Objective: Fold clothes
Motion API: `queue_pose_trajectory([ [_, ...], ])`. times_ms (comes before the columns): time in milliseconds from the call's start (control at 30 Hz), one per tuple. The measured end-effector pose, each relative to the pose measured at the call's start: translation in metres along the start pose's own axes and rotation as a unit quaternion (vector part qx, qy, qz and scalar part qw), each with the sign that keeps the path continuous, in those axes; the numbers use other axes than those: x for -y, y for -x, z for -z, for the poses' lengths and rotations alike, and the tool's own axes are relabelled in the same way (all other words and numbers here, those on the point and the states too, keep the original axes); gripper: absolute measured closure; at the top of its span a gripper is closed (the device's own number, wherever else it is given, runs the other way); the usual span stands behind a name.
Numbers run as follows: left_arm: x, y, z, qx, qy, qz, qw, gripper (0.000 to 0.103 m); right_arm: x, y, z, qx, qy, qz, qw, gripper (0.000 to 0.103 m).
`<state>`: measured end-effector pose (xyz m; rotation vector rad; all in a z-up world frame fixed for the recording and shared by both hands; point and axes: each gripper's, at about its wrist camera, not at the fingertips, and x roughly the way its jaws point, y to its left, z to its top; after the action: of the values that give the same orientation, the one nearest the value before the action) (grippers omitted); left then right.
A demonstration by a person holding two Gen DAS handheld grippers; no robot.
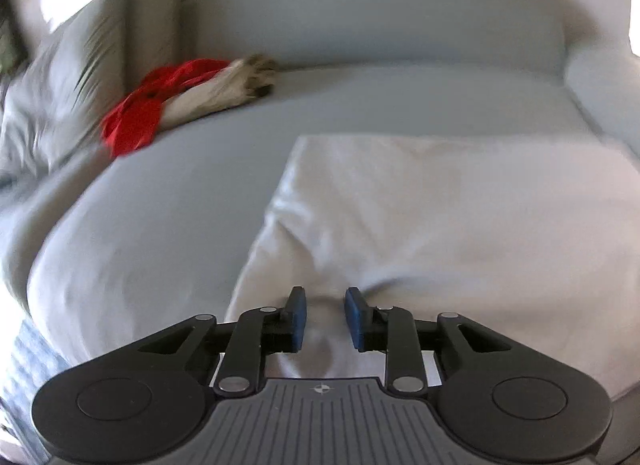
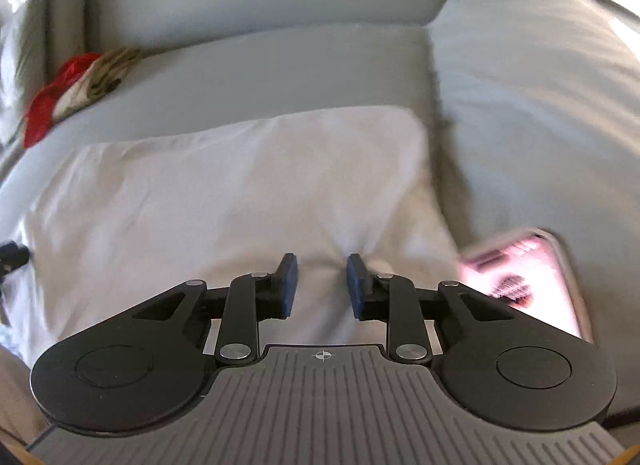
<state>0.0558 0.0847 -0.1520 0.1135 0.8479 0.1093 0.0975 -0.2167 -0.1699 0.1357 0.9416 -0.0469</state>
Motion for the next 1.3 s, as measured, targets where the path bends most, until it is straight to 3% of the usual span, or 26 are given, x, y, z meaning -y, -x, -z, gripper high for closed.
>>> queue_pose_trajectory([
  [133,-0.014,0.011,0.017,-0.039,0.005,-0.008,0.9992,0.078,0.037,0.021,0.043,-0.029,-0.047,0.0,0.998,0.072],
  [233,-0.029,0.021,0.028,-0.058,0.035,0.001,0.9977,0.079,0.037,0.035,0.059,-0.04,-0.075,0.007,0.996,0.071],
  [333,-0.038,0.042,0.034,-0.02,0.073,0.031,0.9966,0.079,0.031,0.06,0.065,-0.012,-0.075,0.045,0.996,0.07],
  [467,-0.01,0.05,0.02,0.037,0.044,0.072,0.9958,0.078,0.02,0.077,0.056,0.086,-0.067,0.015,0.994,0.07],
  [500,-0.002,0.047,0.017,0.046,0.039,0.08,0.995,0.078,0.019,0.078,0.051,0.111,-0.058,0.015,0.992,0.077],
  [567,0.013,0.037,0.009,0.058,0.027,0.091,0.9938,0.076,0.024,0.065,0.035,0.102,-0.067,0.007,0.993,0.092],
  [700,0.024,0.001,0.002,0.023,0.024,0.022,0.9992,0.075,0.028,0.02,0.011,0.056,-0.096,-0.003,0.994,0.095],
  [833,0.007,0.004,-0.003,0.005,0.033,0.001,0.9995,0.07,0.022,0.0,0.013,0.037,-0.069,0.074,0.994,0.103],
  [900,-0.002,0.012,-0.001,0.001,0.046,0.0,0.9989,0.071,0.013,0.012,0.018,0.041,-0.05,0.101,0.993,0.1],
  [967,-0.006,0.025,0.004,0.012,0.063,0.023,0.9977,0.076,0.005,0.029,0.024,0.054,-0.033,0.111,0.992,0.097],
  [1033,-0.002,0.037,0.01,0.031,0.066,0.058,0.9956,0.076,0.001,0.043,0.036,0.054,-0.051,0.049,0.996,0.089],
  [1100,0.018,0.044,0.017,0.056,0.03,0.095,0.9935,0.076,-0.008,0.052,0.047,0.058,-0.055,-0.004,0.997,0.089],
  [1167,0.04,0.044,0.026,0.067,-0.023,0.108,0.9916,0.074,-0.023,0.055,0.058,0.067,-0.038,-0.04,0.996,0.085],
  [1233,0.053,0.042,0.037,0.045,-0.058,0.105,0.9918,0.073,-0.037,0.049,0.066,0.065,0.005,-0.024,0.998,0.068],
  [1300,0.062,0.046,0.044,0.023,-0.092,0.094,0.991,0.073,-0.042,0.045,0.075,0.033,0.019,-0.009,0.999,0.063],
])
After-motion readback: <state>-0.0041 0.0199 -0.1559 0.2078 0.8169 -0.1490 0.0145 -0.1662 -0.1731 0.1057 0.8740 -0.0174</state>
